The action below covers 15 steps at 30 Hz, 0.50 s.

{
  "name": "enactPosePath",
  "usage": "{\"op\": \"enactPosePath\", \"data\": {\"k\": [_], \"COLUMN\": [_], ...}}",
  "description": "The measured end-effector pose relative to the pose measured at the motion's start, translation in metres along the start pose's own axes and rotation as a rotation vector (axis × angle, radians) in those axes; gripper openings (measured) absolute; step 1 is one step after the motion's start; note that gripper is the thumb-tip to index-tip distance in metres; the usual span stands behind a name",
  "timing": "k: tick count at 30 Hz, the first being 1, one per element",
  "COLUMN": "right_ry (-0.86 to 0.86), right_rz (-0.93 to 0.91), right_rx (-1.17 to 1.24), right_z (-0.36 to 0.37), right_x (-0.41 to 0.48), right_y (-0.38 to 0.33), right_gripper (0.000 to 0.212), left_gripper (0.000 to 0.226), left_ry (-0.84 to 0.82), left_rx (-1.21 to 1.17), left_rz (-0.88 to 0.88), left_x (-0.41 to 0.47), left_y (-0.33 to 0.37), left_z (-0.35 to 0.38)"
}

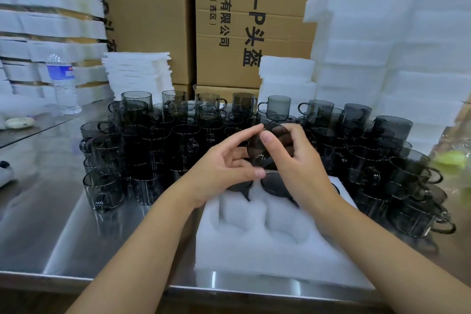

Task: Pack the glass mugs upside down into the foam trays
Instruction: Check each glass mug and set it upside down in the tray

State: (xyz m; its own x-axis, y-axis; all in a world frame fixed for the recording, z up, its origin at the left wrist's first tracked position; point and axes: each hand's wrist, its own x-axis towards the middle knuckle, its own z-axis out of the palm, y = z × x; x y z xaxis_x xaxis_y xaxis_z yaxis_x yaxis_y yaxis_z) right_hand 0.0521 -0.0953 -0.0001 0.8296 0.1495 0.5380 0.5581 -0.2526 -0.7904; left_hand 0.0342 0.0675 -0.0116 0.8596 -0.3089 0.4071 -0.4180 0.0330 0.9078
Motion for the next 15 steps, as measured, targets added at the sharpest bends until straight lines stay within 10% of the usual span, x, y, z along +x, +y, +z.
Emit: {"op": "enactPosePath", "data": {"k": [9, 15], "right_ry": [-0.112, -0.151], "right_rz": [-0.237, -0.390], "right_rx": [-0.077, -0.177], "right_z": [-0.003, -0.006], "right_x": [-0.005, -0.009], "right_y": [-0.002, -0.008], "right_gripper": [0.076, 0.060], "left_gripper": [0.025, 0.038], "left_ry": [0.163, 0.322], "left_rx": [-0.032, -0.059], "left_rz": [0.086, 0.060], "left_x": [-0.006, -0.017], "left_y": [0.001, -0.001], "left_z": [0.002, -0.010]}}
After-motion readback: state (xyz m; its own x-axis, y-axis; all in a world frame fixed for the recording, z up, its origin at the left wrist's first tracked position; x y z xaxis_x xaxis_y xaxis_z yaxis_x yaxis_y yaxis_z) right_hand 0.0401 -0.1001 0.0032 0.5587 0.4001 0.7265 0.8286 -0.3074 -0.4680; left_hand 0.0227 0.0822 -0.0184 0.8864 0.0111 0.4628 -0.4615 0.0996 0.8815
